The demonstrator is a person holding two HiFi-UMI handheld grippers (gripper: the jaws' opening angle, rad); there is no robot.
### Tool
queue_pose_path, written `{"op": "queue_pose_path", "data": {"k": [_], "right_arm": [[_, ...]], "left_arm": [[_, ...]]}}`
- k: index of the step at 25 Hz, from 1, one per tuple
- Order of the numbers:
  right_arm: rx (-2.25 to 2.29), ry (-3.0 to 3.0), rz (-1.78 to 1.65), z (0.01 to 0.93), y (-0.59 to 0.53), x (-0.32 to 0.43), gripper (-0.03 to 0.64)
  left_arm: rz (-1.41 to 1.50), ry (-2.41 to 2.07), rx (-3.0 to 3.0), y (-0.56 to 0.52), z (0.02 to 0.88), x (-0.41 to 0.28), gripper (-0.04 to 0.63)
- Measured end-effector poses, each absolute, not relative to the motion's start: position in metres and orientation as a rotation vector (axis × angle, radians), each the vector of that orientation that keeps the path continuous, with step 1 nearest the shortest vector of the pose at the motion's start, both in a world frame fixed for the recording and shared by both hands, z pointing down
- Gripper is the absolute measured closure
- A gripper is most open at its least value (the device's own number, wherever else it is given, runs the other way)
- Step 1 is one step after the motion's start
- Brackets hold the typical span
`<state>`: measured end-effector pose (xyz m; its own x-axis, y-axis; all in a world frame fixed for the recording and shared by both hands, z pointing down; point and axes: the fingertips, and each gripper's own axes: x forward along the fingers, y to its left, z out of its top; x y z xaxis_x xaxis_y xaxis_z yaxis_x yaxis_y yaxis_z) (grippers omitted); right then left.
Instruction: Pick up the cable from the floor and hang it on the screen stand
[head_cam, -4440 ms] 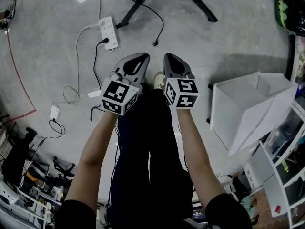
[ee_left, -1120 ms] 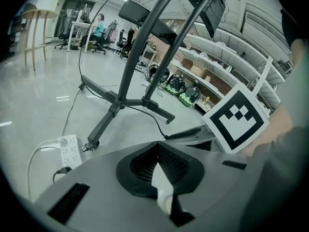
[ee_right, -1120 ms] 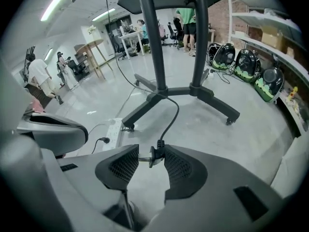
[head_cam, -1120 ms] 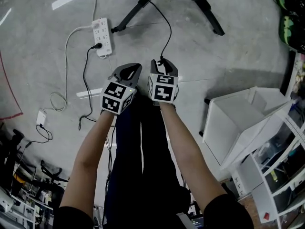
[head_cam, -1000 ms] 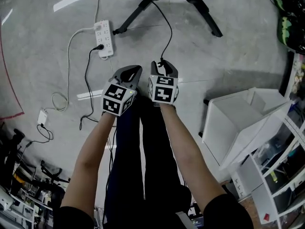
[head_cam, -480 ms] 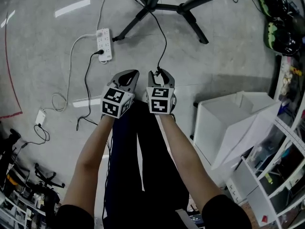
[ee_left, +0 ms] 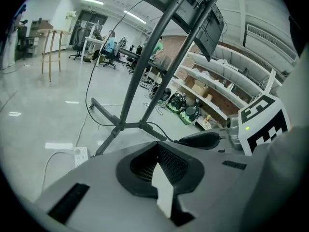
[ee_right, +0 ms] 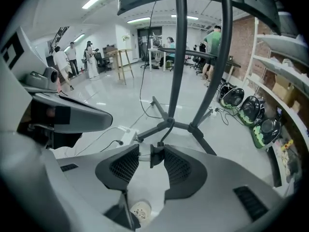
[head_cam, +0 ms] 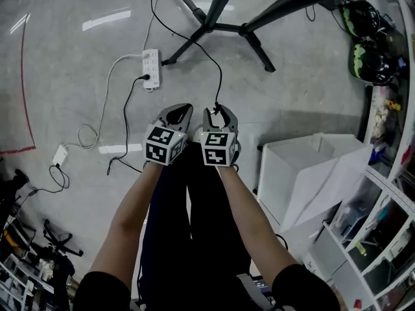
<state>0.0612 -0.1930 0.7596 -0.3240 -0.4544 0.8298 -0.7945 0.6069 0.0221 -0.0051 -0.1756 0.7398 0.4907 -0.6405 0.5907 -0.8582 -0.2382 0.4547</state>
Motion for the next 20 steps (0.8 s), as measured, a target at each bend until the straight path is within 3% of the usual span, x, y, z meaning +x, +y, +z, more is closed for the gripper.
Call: {"op": "queue_pose_path", "data": {"k": [20], "right_arm": [[0.974,-2.105,0.102,0.549,-0.218,0.035,0.437]], "left_arm": [[0.234,-1.296,1.995,-0.18,0.557,-0.029,0.588]]}}
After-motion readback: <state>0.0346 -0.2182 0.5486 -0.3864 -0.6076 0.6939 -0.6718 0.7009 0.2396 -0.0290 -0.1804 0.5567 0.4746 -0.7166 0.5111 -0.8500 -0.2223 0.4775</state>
